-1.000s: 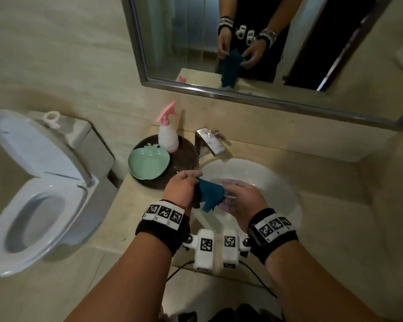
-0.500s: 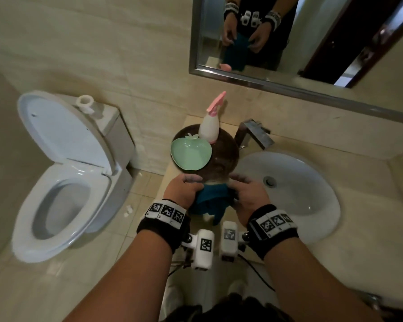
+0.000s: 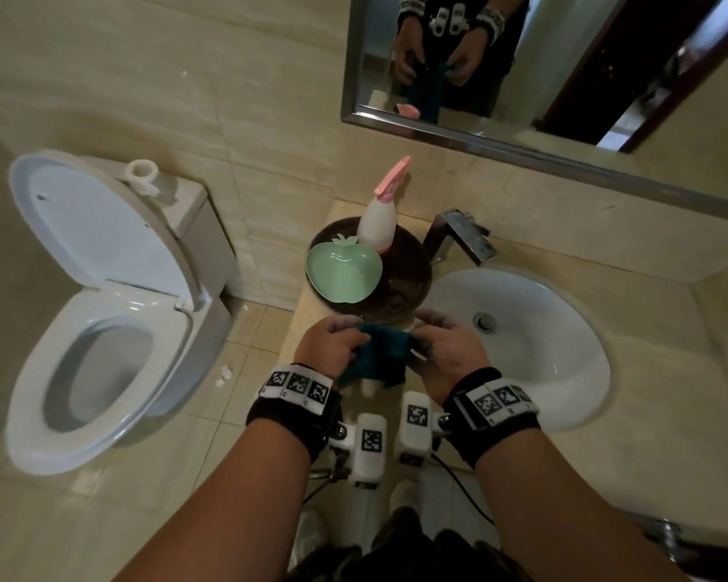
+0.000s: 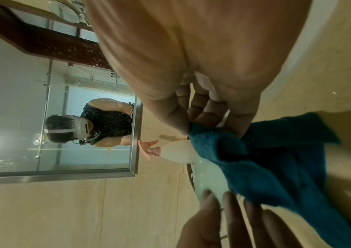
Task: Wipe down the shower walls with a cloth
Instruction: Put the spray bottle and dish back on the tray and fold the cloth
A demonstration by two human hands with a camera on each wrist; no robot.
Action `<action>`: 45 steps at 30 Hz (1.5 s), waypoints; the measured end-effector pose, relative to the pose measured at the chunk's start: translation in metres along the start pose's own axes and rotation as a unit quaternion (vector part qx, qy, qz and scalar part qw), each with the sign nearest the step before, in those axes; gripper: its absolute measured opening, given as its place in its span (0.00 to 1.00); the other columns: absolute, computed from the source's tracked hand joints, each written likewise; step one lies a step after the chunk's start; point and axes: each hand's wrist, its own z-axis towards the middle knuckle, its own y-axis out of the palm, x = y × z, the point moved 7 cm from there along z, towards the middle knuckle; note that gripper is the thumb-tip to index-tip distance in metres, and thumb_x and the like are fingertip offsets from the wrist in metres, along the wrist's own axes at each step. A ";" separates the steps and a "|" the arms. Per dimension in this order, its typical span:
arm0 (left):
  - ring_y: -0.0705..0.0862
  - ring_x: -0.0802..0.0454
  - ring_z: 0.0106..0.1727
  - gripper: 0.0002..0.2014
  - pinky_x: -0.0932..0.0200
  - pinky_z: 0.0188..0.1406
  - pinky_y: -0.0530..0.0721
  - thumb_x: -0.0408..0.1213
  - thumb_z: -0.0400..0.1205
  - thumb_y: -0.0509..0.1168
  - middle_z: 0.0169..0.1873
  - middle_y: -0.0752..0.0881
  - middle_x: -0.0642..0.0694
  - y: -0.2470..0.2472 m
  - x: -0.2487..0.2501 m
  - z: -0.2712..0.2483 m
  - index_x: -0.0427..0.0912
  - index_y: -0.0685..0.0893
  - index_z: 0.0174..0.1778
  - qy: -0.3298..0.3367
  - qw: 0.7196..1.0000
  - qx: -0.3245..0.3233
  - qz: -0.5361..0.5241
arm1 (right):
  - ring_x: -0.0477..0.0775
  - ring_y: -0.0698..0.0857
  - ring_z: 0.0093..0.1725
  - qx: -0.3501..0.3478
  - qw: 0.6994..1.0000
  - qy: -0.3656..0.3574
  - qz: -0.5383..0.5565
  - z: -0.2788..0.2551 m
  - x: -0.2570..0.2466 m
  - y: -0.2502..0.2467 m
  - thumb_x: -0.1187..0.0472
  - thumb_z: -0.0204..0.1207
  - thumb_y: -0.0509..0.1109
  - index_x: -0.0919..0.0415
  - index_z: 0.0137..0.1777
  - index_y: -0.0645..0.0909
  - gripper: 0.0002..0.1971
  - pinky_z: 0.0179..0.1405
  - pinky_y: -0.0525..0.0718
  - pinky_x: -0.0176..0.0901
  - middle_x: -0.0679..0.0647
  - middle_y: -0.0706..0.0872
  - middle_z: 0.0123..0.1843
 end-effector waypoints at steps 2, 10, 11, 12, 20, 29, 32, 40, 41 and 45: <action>0.92 0.44 0.56 0.21 0.40 0.64 0.90 0.37 0.60 0.75 0.52 0.94 0.48 0.007 -0.004 0.004 0.56 0.91 0.50 0.014 0.998 -0.028 0.060 | 0.61 0.86 0.44 -0.019 1.000 -0.001 0.023 -0.002 -0.003 0.004 0.81 0.81 0.62 0.63 0.62 0.81 0.17 0.33 0.89 0.51 0.60 0.86 0.44; 0.90 0.51 0.55 0.26 0.58 0.54 0.89 0.27 0.74 0.79 0.61 0.89 0.51 0.031 0.003 -0.006 0.49 0.87 0.68 0.073 0.975 -0.059 0.202 | 0.58 0.83 0.45 -0.083 0.994 0.005 0.067 -0.004 -0.022 0.015 0.78 0.83 0.61 0.64 0.69 0.80 0.19 0.36 0.91 0.51 0.58 0.81 0.48; 0.89 0.53 0.52 0.22 0.68 0.47 0.86 0.28 0.77 0.78 0.59 0.90 0.50 0.031 0.004 -0.005 0.48 0.89 0.67 0.084 0.974 -0.046 0.206 | 0.58 0.83 0.46 -0.090 0.993 0.006 0.073 -0.004 -0.025 0.014 0.78 0.83 0.60 0.64 0.69 0.80 0.19 0.37 0.91 0.51 0.58 0.81 0.49; 0.88 0.56 0.47 0.18 0.76 0.38 0.81 0.29 0.79 0.76 0.56 0.91 0.49 0.029 0.005 -0.004 0.47 0.90 0.65 0.094 0.973 -0.028 0.209 | 0.59 0.83 0.47 -0.094 0.992 0.009 0.079 -0.003 -0.027 0.013 0.78 0.83 0.60 0.64 0.69 0.80 0.19 0.39 0.91 0.51 0.59 0.82 0.49; 0.89 0.53 0.47 0.07 0.64 0.46 0.83 0.35 0.86 0.69 0.42 0.90 0.54 0.021 0.031 -0.009 0.51 0.91 0.52 0.131 0.977 0.012 0.171 | 0.60 0.87 0.56 -0.086 0.990 -0.039 -0.105 0.004 -0.024 0.007 0.76 0.75 0.75 0.60 0.64 0.84 0.19 0.56 0.87 0.51 0.60 0.87 0.60; 0.91 0.50 0.45 0.04 0.53 0.48 0.88 0.37 0.79 0.77 0.39 0.92 0.52 0.015 0.045 -0.009 0.51 0.91 0.43 0.150 0.969 -0.006 0.197 | 0.45 0.91 0.40 -0.097 0.908 -0.086 -0.399 0.007 -0.023 0.013 0.76 0.75 0.74 0.60 0.61 0.88 0.17 0.37 0.87 0.30 0.56 0.92 0.47; 0.89 0.54 0.42 0.08 0.59 0.41 0.83 0.35 0.75 0.81 0.39 0.91 0.53 0.009 0.050 -0.011 0.50 0.89 0.45 0.155 0.951 -0.025 0.266 | 0.49 0.90 0.41 -0.059 0.879 -0.127 -0.455 0.010 -0.034 0.005 0.69 0.78 0.74 0.52 0.50 0.90 0.10 0.36 0.85 0.32 0.50 0.91 0.40; 0.82 0.50 0.48 0.12 0.58 0.48 0.77 0.29 0.77 0.71 0.47 0.86 0.50 -0.019 0.058 -0.006 0.55 0.83 0.45 0.119 0.842 -0.034 0.526 | 0.61 0.93 0.41 -0.010 0.920 -0.121 -0.373 0.014 -0.043 -0.015 0.68 0.78 0.77 0.58 0.42 0.87 0.06 0.42 0.94 0.49 0.63 0.92 0.42; 0.82 0.50 0.48 0.12 0.59 0.48 0.77 0.29 0.78 0.70 0.46 0.86 0.50 -0.026 0.058 -0.007 0.55 0.84 0.45 0.113 0.835 -0.029 0.538 | 0.64 0.93 0.42 -0.003 0.926 -0.116 -0.359 0.016 -0.043 -0.019 0.68 0.78 0.78 0.61 0.43 0.88 0.04 0.46 0.94 0.58 0.65 0.92 0.42; 0.89 0.45 0.51 0.08 0.56 0.51 0.84 0.30 0.80 0.69 0.44 0.91 0.46 -0.050 0.064 -0.006 0.50 0.89 0.43 0.101 0.849 -0.004 0.519 | 0.67 0.93 0.44 0.022 0.938 -0.115 -0.327 0.016 -0.050 -0.032 0.64 0.77 0.79 0.61 0.47 0.89 0.02 0.49 0.92 0.69 0.63 0.93 0.43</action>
